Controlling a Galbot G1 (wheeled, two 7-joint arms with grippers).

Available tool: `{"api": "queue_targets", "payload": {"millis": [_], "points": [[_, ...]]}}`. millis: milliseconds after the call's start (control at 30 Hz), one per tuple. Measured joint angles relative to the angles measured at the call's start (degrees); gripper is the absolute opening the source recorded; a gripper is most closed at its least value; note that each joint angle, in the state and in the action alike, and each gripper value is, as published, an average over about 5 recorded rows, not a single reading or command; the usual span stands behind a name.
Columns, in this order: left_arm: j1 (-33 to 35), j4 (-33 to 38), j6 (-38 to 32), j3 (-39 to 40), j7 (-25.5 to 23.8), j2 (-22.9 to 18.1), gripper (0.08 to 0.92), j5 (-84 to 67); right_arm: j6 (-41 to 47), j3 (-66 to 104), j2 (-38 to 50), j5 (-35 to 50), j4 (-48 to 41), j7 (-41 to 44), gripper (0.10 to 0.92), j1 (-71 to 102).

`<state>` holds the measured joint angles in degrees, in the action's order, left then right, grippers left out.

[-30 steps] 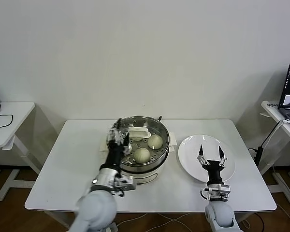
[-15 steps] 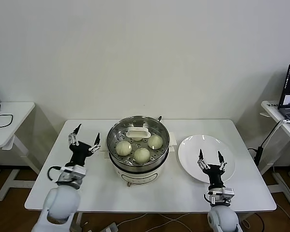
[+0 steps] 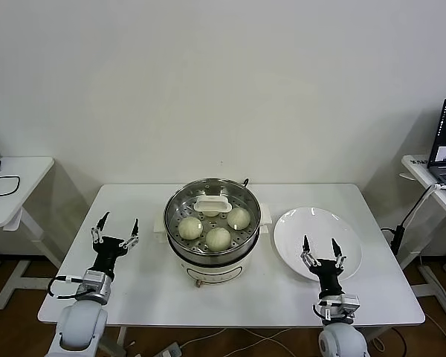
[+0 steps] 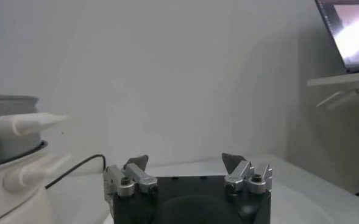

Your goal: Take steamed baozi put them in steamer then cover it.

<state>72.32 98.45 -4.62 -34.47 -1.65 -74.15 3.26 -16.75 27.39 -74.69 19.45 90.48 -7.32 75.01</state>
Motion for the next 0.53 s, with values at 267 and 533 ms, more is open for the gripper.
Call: {"api": "queue_targets", "payload": {"millis": [267, 533], "points": [[0.5, -1.5, -2.4, -0.5, -0.4, 0.2, 0.823, -2.9, 0.2, 0.2, 0.0, 0.2, 0.7, 0.1, 0.823, 0.5], [1.1, -1.9, -3.4, -0.5, -0.6, 0.1, 0.823, -4.2, 0.4, 0.4, 0.1, 0.2, 1.5, 0.1, 0.823, 1.1]]}}
